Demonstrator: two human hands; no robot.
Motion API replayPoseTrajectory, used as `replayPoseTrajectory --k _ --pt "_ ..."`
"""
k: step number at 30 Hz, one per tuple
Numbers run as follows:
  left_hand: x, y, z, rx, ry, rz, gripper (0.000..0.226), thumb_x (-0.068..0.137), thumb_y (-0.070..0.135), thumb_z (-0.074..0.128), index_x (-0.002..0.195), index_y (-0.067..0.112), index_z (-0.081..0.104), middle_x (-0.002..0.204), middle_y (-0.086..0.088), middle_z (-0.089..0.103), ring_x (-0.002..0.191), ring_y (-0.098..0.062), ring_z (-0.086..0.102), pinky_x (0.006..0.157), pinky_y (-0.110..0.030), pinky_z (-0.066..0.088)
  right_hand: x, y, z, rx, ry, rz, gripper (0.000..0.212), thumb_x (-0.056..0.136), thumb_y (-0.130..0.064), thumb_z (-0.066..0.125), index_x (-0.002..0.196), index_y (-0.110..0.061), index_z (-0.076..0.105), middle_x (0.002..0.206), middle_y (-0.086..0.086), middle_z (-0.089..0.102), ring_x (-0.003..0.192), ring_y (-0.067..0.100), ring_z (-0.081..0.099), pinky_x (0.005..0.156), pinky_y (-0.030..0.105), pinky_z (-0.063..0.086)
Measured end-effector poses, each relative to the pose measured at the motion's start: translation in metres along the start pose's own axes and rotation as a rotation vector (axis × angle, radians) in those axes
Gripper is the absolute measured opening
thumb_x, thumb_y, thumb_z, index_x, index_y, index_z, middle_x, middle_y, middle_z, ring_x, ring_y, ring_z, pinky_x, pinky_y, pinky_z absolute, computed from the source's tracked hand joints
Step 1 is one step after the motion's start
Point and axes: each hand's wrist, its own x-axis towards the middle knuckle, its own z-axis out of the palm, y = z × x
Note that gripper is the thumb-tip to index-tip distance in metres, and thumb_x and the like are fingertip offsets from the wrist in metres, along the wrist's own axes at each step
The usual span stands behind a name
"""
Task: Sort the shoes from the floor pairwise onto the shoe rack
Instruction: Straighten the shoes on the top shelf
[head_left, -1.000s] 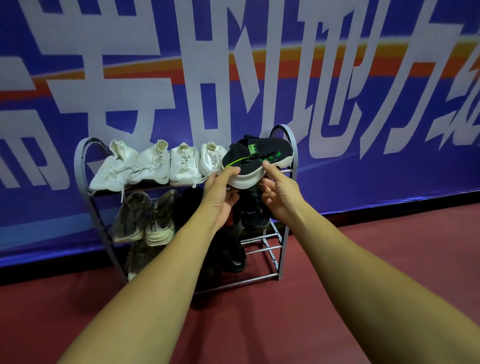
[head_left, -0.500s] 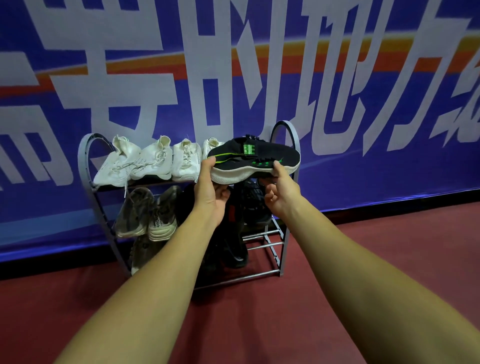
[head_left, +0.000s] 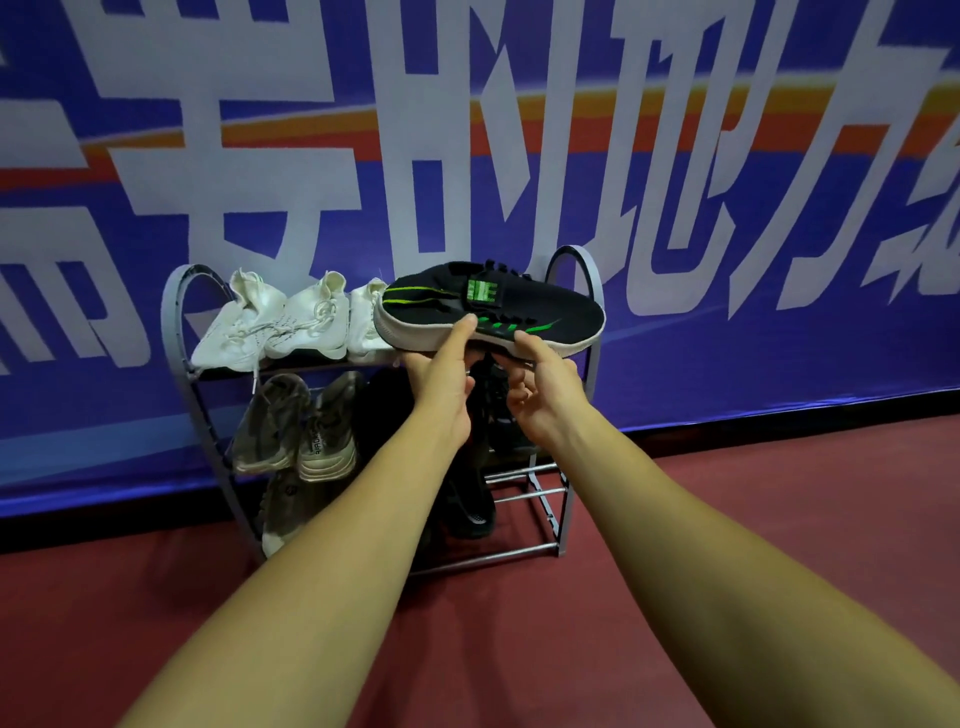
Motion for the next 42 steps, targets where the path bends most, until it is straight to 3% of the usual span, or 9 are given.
replayPoseTrajectory --k 3,8,12,17,22,24,27,35,42 --pt "0.004 0.005 0.000 -0.123 0.085 -0.009 0.047 0.074 0.029 0.081 0.109 0.029 0.050 0.115 0.000 0.072 0.081 -0.013 0.071 0.052 -0.023 0.042 0.000 -0.005 0.000 0.018 0.069 0.003 0.047 0.086 -0.043 0.069 0.120 -0.012 0.060 0.089 0.009 0.073 0.042 0.006 0.043 0.037 0.018 0.031" --pt "0.007 0.009 -0.010 -0.132 0.104 -0.001 0.049 0.071 0.041 0.085 0.103 0.031 0.049 0.109 0.006 0.072 0.087 -0.009 0.067 0.071 -0.028 0.045 0.007 -0.013 -0.016 -0.021 0.151 -0.112 0.013 0.085 -0.028 0.064 0.088 -0.020 0.054 0.068 0.003 0.044 0.042 0.009 0.028 0.037 0.021 0.022" --pt "0.007 0.009 -0.005 -0.047 0.006 0.013 0.043 0.077 0.029 0.082 0.111 0.025 0.056 0.103 0.007 0.071 0.078 -0.008 0.068 0.065 -0.026 0.039 0.002 -0.014 -0.018 0.013 0.080 -0.083 0.014 0.086 -0.018 0.062 0.094 -0.016 0.051 0.063 0.000 0.042 0.039 0.007 0.029 0.037 0.020 0.021" --pt "0.001 -0.002 0.000 0.130 -0.174 -0.084 0.084 0.080 0.028 0.078 0.148 0.044 0.030 0.117 0.004 0.070 0.084 -0.010 0.069 0.057 -0.024 0.034 -0.001 -0.014 -0.016 0.031 0.016 -0.044 0.022 0.083 -0.010 0.062 0.101 -0.014 0.049 0.070 0.000 0.048 0.039 0.007 0.034 0.039 0.019 0.025" --pt "0.012 -0.003 -0.007 0.108 -0.092 -0.101 0.087 0.079 0.028 0.076 0.152 0.033 0.028 0.112 0.003 0.070 0.078 -0.009 0.064 0.045 -0.019 0.033 -0.011 -0.021 -0.022 -0.042 -0.030 0.024 0.025 0.085 -0.040 0.064 0.086 -0.015 0.064 0.070 0.000 0.062 0.049 0.011 0.037 0.042 0.019 0.027" --pt "0.015 -0.004 -0.007 0.156 -0.085 -0.088 0.089 0.074 0.033 0.077 0.150 0.032 0.032 0.104 0.007 0.069 0.079 -0.009 0.064 0.049 -0.021 0.036 -0.010 -0.023 -0.023 -0.036 0.032 0.015 0.036 0.084 -0.050 0.062 0.081 -0.014 0.066 0.070 -0.001 0.061 0.049 0.011 0.037 0.041 0.018 0.027" --pt "0.016 -0.004 -0.006 0.153 -0.128 -0.070 0.095 0.066 0.042 0.081 0.149 0.033 0.036 0.107 0.011 0.072 0.085 -0.009 0.066 0.063 -0.024 0.041 -0.008 -0.025 -0.025 -0.061 0.062 0.020 0.024 0.086 -0.039 0.060 0.081 -0.016 0.061 0.069 0.001 0.059 0.048 0.010 0.038 0.040 0.018 0.025" --pt "0.011 -0.010 -0.001 0.119 -0.083 0.007 0.069 0.065 0.032 0.087 0.117 0.037 0.042 0.120 -0.003 0.068 0.100 -0.019 0.071 0.070 -0.029 0.044 -0.007 -0.022 -0.030 -0.022 0.026 -0.046 0.006 0.082 -0.017 0.056 0.086 -0.014 0.057 0.070 0.002 0.059 0.048 0.011 0.041 0.043 0.020 0.027" --pt "0.000 -0.015 0.014 0.368 -0.292 -0.082 0.047 0.088 0.033 0.069 0.126 0.051 0.048 0.113 0.009 0.072 0.085 -0.010 0.071 0.059 -0.024 0.035 -0.012 -0.023 -0.037 0.093 -0.023 -0.072 0.024 0.081 -0.006 0.056 0.098 -0.023 0.059 0.085 0.003 0.069 0.053 0.012 0.055 0.048 0.022 0.032"
